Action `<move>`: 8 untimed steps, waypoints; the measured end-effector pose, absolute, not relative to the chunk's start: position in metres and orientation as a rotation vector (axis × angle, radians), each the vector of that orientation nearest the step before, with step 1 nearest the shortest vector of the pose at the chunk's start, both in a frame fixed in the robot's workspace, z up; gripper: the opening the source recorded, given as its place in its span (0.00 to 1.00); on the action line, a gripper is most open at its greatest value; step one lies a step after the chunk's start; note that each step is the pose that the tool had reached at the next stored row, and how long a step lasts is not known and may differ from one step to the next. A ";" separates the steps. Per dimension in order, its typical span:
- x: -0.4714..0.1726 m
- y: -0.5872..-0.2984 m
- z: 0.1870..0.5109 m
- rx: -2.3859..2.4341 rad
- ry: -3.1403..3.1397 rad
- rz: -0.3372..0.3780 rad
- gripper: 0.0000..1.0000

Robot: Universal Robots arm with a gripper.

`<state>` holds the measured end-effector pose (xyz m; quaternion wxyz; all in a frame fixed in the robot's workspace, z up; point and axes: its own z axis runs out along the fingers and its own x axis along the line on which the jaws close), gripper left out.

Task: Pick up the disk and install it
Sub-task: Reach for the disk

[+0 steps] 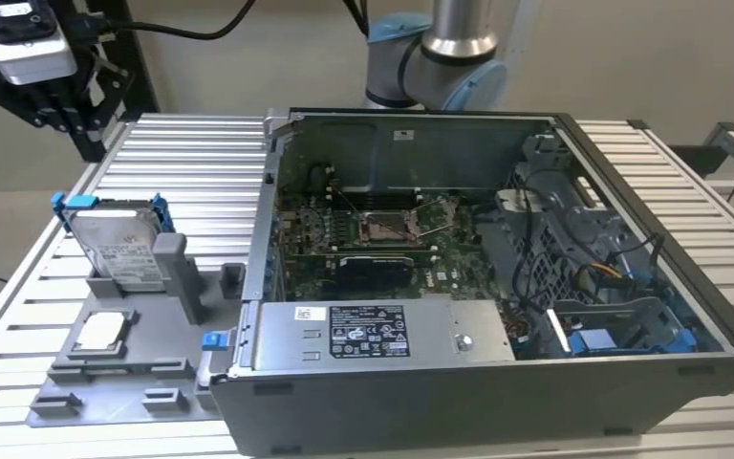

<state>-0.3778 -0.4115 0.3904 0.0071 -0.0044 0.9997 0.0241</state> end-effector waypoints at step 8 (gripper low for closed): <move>-0.403 -0.413 0.390 -0.041 3.126 0.076 0.00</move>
